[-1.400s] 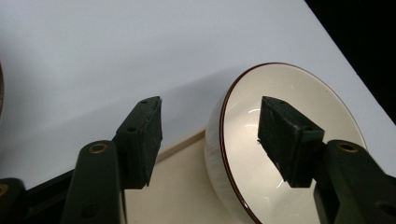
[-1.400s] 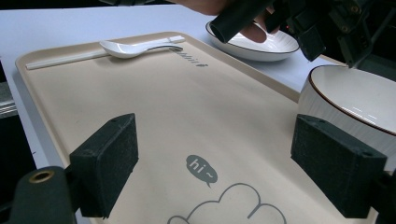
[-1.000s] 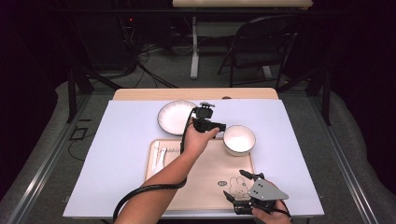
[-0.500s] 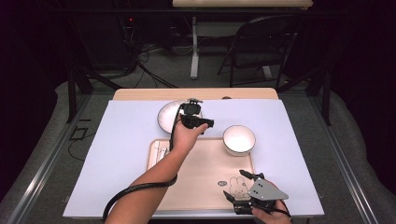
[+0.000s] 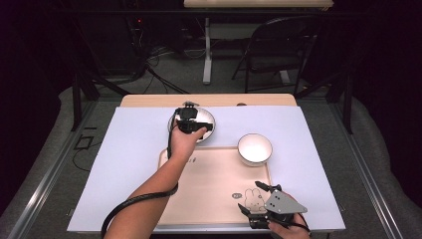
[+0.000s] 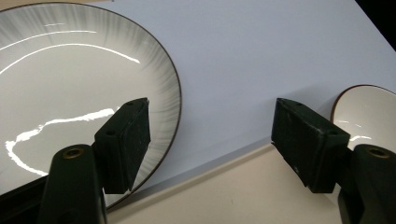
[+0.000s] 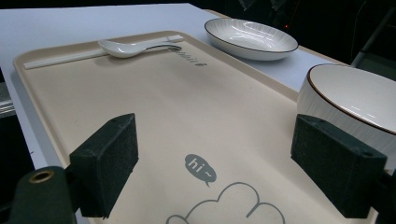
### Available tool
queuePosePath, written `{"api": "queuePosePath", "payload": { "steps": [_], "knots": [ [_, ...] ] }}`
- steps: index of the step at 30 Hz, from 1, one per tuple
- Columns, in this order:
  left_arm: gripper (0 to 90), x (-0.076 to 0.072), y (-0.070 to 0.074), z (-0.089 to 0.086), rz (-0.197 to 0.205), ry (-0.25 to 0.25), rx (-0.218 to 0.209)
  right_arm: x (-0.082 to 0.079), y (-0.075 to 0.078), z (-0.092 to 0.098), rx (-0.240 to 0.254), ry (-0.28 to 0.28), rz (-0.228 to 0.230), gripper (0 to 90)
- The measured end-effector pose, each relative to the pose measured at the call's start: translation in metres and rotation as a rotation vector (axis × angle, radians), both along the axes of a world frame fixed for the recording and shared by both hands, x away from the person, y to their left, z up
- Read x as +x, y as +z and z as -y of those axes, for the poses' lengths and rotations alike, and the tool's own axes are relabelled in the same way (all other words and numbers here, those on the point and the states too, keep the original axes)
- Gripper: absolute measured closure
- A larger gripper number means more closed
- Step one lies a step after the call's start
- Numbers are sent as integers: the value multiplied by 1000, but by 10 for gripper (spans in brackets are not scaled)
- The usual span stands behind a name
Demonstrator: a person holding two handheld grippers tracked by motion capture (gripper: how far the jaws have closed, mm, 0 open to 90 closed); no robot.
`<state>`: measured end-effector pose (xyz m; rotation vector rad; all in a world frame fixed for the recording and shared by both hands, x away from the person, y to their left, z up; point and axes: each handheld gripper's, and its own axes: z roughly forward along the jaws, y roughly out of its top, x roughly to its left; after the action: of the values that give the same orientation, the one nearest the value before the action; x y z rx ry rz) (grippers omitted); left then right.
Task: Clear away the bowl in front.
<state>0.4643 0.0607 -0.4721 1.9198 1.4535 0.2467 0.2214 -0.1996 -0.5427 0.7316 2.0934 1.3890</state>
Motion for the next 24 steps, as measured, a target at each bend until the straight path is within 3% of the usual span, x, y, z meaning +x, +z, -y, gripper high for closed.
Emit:
{"api": "queuePosePath", "payload": {
  "steps": [1,15,24],
  "knots": [
    [282,3,1,-14,-1,32,3,0,0,0,1,0,1,142],
    [282,9,4,-67,6,153,10,0,0,0,-1,0,-2,142],
    [281,8,2,-90,3,204,1,0,0,-1,-3,0,-2,142]
  ]
}}
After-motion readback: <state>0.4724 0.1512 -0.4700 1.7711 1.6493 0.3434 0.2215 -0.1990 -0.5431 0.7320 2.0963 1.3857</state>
